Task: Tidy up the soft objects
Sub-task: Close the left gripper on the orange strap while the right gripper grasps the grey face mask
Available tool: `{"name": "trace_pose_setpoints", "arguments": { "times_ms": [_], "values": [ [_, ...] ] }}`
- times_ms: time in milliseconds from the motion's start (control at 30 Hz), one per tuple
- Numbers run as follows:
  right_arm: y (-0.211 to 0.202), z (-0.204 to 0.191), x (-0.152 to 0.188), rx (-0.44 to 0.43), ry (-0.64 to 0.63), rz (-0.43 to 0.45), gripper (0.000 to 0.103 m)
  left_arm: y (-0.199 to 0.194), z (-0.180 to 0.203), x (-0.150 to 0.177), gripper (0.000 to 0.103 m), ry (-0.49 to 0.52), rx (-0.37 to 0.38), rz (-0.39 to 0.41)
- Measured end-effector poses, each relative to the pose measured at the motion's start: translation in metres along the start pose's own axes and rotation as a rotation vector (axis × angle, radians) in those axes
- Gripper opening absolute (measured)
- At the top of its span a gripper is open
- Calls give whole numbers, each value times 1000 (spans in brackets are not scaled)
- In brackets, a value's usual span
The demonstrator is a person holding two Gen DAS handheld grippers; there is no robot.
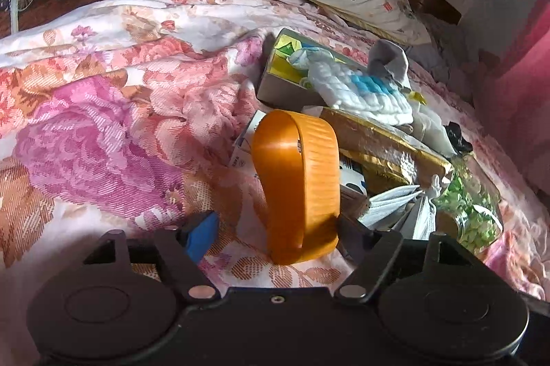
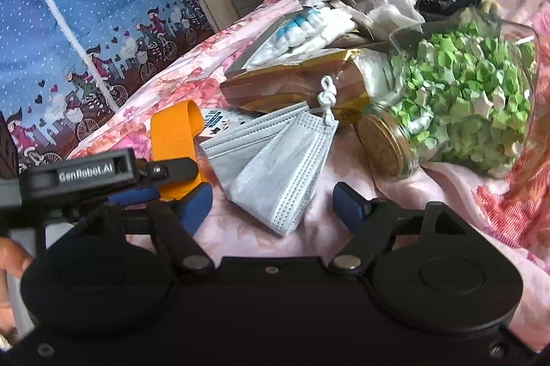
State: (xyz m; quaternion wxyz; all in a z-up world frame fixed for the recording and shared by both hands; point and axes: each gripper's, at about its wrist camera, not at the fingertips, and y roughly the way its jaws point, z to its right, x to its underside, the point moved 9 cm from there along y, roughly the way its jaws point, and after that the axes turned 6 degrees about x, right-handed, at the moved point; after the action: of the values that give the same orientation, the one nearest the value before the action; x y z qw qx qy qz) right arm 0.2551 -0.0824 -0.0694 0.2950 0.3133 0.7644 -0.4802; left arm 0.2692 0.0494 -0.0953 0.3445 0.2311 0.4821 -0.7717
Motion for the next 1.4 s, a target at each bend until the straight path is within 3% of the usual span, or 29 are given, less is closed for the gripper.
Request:
{"name": "trace_pose_setpoints", "arguments": {
  "times_ms": [200, 333, 500, 633, 867, 1100, 1400],
  "values": [
    [3, 1, 1, -9, 32, 1, 57, 1, 4, 3, 39, -29, 59, -7],
    [3, -1, 1, -26, 43, 3, 49, 1, 5, 4, 34, -45, 60, 2],
    [5, -1, 2, -34, 57, -1, 42, -5, 6, 2, 21, -72, 44, 33],
    [4, 0, 2, -27, 65, 3, 35, -10, 12, 3, 16, -43, 22, 51],
    [1, -1, 1, -10, 54, 26, 13, -20, 17, 0, 8, 11, -18, 105],
    [-1, 0, -2, 6, 43, 52, 8, -22, 17, -1, 7, 33, -50, 117],
    [-9, -2, -7, 7, 22, 99, 7, -37, 35, -8, 7, 209, -106, 209]
  ]
}}
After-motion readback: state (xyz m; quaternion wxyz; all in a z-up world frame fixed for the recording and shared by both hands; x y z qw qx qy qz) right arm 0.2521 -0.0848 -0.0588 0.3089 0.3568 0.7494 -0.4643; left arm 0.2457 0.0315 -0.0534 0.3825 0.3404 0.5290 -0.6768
